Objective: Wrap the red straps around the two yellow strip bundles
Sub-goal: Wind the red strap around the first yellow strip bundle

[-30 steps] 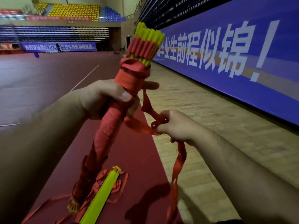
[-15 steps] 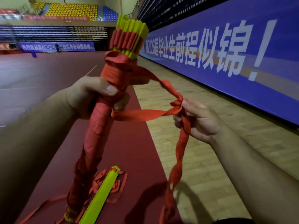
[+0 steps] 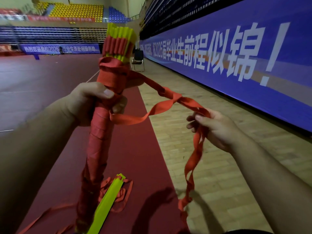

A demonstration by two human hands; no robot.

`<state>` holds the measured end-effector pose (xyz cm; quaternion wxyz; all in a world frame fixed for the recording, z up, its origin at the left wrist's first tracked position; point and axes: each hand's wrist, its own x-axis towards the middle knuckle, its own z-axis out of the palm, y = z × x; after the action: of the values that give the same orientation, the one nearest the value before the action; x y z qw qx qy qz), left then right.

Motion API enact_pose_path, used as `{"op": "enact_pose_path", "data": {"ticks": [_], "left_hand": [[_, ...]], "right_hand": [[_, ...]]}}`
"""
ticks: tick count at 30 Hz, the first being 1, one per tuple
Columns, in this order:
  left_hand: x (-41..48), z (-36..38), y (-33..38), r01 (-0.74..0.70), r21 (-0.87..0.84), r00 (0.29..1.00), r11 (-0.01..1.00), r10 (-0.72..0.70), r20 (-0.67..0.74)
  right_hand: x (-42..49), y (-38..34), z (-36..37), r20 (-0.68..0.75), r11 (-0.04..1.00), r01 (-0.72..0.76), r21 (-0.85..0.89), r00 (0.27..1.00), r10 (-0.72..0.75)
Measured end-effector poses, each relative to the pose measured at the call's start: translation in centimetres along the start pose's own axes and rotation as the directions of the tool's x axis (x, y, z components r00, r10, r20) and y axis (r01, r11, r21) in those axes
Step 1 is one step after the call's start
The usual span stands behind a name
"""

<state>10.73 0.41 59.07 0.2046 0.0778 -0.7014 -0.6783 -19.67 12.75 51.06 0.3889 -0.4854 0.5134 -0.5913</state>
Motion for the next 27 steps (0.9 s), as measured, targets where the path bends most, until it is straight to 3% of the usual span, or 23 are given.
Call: {"op": "enact_pose_path", "data": {"ticks": [2,4,5,6,7,8,9,10,11,12,13,14,15,16,17,18,19,23,27], "left_hand": [[-0.1,-0.3,0.2,-0.019,-0.032,1.0,0.999,0.02,0.014],[0.0,0.0,0.4,-0.066,-0.013,0.997,0.998,0.065,-0.03],[0.2,-0.4,0.2,-0.104,0.007,0.991,0.995,0.104,-0.078],[0.3,-0.5,0.2,-0.12,0.023,0.985,0.992,0.122,-0.119],[0.4,-0.5,0.2,-0.143,0.026,0.979,0.989,0.146,-0.145],[0.5,-0.3,0.3,-0.157,0.012,0.973,0.988,0.157,-0.167],[0.8,-0.5,0.1,-0.175,-0.017,0.971,0.984,0.17,-0.168],[1.0,-0.3,0.0,-0.181,-0.05,0.973,0.982,0.172,-0.153],[1.3,-0.1,-0.1,-0.189,-0.089,0.977,0.978,0.178,-0.115],[1.5,0.2,-0.2,-0.19,-0.129,0.981,0.973,0.183,-0.066],[1.8,0.2,-0.3,-0.189,-0.164,0.982,0.968,0.189,-0.016],[2.0,0.4,-0.3,-0.17,-0.192,0.983,0.967,0.18,0.039],[2.2,0.6,-0.1,-0.144,-0.221,0.98,0.964,0.171,0.105],[2.3,0.9,0.1,-0.11,-0.232,0.976,0.966,0.15,0.161],[2.4,0.9,0.3,-0.08,-0.217,0.972,0.973,0.124,0.198],[2.5,1.2,0.6,-0.056,-0.172,0.973,0.984,0.092,0.21],[2.5,1.3,0.8,-0.035,-0.116,0.978,0.993,0.058,0.202],[1.9,1.3,1.8,0.045,0.044,0.989,0.998,-0.051,0.135],[0.6,0.1,2.2,0.055,0.045,0.997,0.997,-0.058,0.048]], "right_hand": [[-0.5,-0.3,0.0,0.166,0.927,-0.043,0.372,0.986,-0.021],[-0.5,-0.6,0.0,0.148,0.905,-0.036,0.423,0.988,-0.03],[-0.2,-0.6,-0.1,0.036,0.966,0.049,0.255,0.998,-0.06],[0.1,-0.4,0.0,-0.111,0.986,0.133,-0.098,0.983,-0.144],[0.2,-0.2,0.2,-0.225,0.861,0.143,-0.489,0.932,-0.283],[0.5,0.2,0.5,-0.273,0.671,0.092,-0.735,0.866,-0.418],[0.6,0.5,1.0,-0.276,0.53,0.031,-0.848,0.827,-0.49],[0.8,0.9,1.6,-0.24,0.451,0.004,-0.893,0.843,-0.482],[0.7,1.2,2.0,-0.169,0.424,0.001,-0.906,0.917,-0.363],[0.9,2.0,2.0,-0.037,0.436,0.033,-0.899,0.988,-0.151],[0.9,2.6,2.1,0.141,0.499,0.072,-0.863,0.985,0.101],[0.8,2.9,2.4,0.315,0.625,0.072,-0.777,0.904,0.288],[0.8,2.9,2.8,0.435,0.779,0.018,-0.627,0.837,0.331],[0.8,2.9,3.3,0.466,0.921,-0.081,-0.382,0.843,0.267],[1.1,2.8,3.9,0.433,0.983,-0.153,-0.097,0.883,0.18],[1.4,2.4,4.5,0.405,0.978,-0.169,0.123,0.908,0.106],[1.6,1.9,5.2,0.386,0.962,-0.157,0.225,0.92,0.06],[1.2,0.8,8.7,0.323,0.994,0.012,0.113,0.945,-0.048],[1.3,-0.2,9.4,0.113,0.9,0.01,0.435,0.991,-0.066]]}}
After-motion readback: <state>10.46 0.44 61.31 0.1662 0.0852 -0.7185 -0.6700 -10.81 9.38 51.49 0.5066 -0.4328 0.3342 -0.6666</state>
